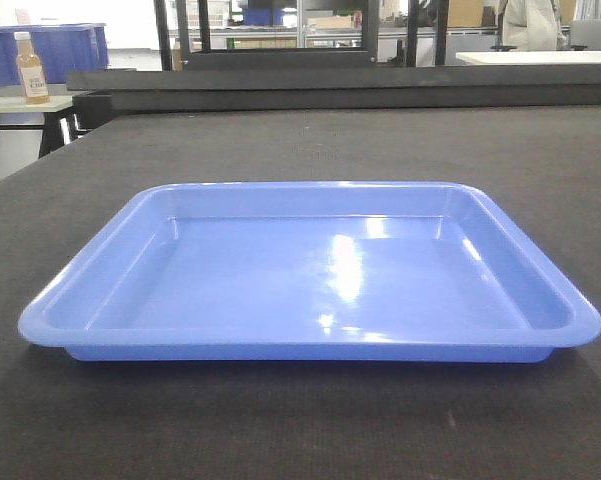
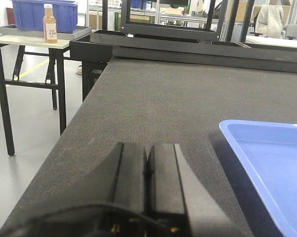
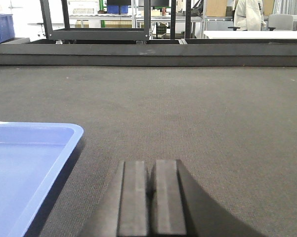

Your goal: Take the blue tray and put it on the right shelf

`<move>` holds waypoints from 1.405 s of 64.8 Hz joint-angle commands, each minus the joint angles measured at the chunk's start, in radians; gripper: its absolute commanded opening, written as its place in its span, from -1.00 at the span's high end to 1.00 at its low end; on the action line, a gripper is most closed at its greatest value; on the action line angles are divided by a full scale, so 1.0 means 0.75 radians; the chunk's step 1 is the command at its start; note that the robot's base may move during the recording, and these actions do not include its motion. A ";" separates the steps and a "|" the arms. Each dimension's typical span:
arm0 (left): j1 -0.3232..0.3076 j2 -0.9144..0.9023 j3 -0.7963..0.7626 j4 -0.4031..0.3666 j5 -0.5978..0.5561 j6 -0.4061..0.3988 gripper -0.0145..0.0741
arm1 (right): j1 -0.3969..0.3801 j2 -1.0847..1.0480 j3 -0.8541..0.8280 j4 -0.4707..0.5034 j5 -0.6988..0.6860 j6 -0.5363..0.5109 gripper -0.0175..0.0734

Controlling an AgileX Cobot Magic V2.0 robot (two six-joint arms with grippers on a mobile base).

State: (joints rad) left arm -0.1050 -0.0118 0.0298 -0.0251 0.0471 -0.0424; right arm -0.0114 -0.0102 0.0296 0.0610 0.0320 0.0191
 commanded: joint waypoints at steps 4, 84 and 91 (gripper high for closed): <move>0.004 -0.020 0.039 -0.003 -0.120 -0.008 0.78 | -0.007 -0.025 -0.032 -0.003 -0.116 -0.004 0.52; 0.004 0.031 -0.359 -0.012 -0.010 -0.008 0.78 | -0.007 0.029 -0.506 -0.003 0.224 -0.004 0.52; 0.004 0.120 -0.578 -0.012 0.308 -0.008 0.78 | -0.007 0.152 -0.725 -0.001 0.500 -0.004 0.52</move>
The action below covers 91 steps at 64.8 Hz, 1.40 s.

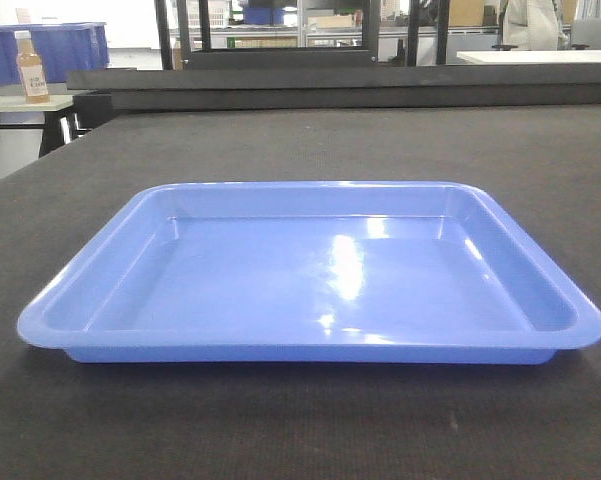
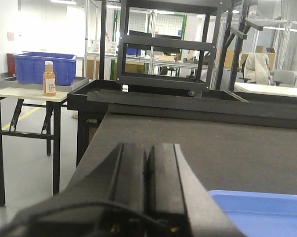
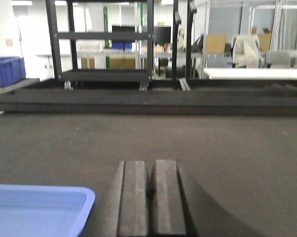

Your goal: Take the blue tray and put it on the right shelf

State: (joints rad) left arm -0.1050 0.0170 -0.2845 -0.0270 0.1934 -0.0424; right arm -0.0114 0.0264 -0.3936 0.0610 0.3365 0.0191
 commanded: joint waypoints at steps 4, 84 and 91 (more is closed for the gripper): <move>0.004 0.159 -0.274 -0.010 0.302 -0.008 0.78 | -0.007 0.196 -0.268 -0.001 0.237 -0.006 0.52; -0.262 1.755 -0.880 -0.156 0.704 -0.292 0.77 | 0.395 1.640 -0.737 -0.194 0.882 0.651 0.52; -0.368 1.803 -0.948 -0.025 0.748 -0.443 0.77 | 0.395 1.741 -0.820 -0.185 0.879 0.647 0.52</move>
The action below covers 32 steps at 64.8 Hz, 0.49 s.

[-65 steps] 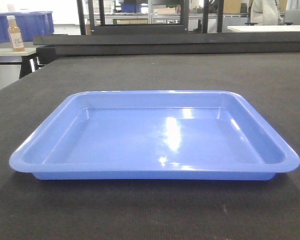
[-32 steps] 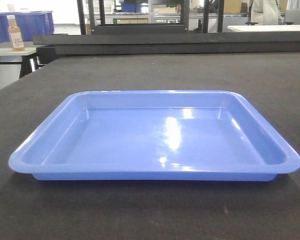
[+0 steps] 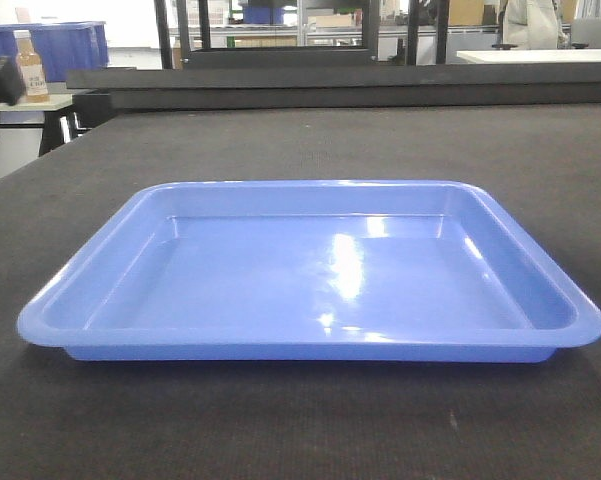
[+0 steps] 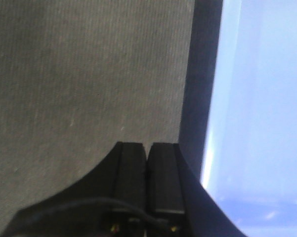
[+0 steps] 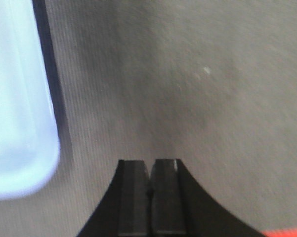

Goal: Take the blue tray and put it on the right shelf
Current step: 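Lower both grippers open over the tray's two side rims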

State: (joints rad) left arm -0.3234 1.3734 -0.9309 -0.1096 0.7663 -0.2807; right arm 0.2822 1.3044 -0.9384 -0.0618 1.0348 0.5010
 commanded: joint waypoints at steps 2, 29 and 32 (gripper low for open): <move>-0.109 0.006 -0.104 0.118 -0.013 -0.155 0.77 | 0.003 0.061 -0.122 -0.019 -0.054 0.005 0.52; -0.219 0.251 -0.413 0.165 0.121 -0.253 0.77 | 0.010 0.373 -0.429 0.150 -0.084 -0.118 0.52; -0.219 0.271 -0.451 0.167 0.140 -0.253 0.77 | 0.010 0.379 -0.429 0.150 -0.084 -0.118 0.52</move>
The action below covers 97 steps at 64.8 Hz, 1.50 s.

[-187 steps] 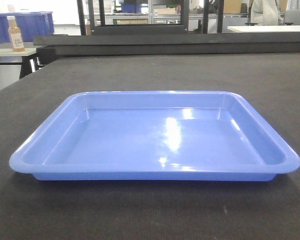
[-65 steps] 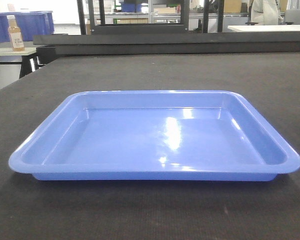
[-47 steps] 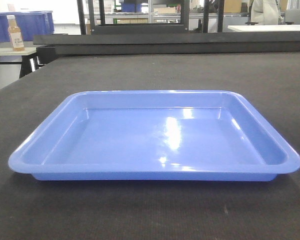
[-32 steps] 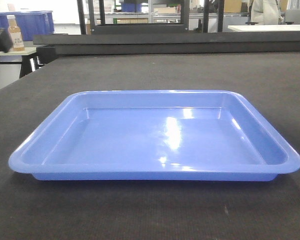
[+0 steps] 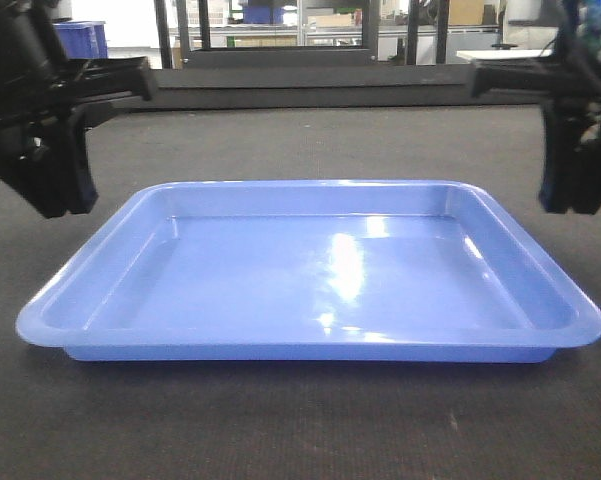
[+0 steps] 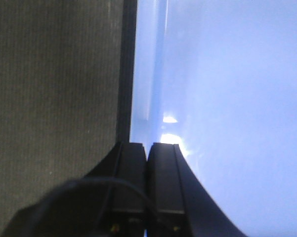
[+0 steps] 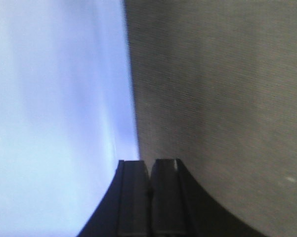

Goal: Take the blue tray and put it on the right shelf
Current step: 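Lower both grippers open over the tray's two side rims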

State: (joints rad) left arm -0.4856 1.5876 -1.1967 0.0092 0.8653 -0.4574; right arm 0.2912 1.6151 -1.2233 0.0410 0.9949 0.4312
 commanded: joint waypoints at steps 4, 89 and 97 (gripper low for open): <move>-0.003 0.027 -0.156 0.008 0.055 -0.017 0.77 | -0.002 -0.027 -0.049 0.013 -0.029 -0.025 0.52; 0.113 0.170 -0.313 -0.105 0.222 0.097 -0.18 | 0.011 0.069 -0.053 0.016 -0.048 -0.045 -0.26; 0.133 0.173 -0.313 -0.093 0.222 0.102 -0.18 | 0.011 0.084 -0.053 0.016 -0.040 -0.045 -0.26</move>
State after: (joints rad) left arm -0.3934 1.7613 -1.3990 -0.0492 1.0502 -0.3881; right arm 0.3014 1.7120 -1.2293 0.0551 0.9725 0.4097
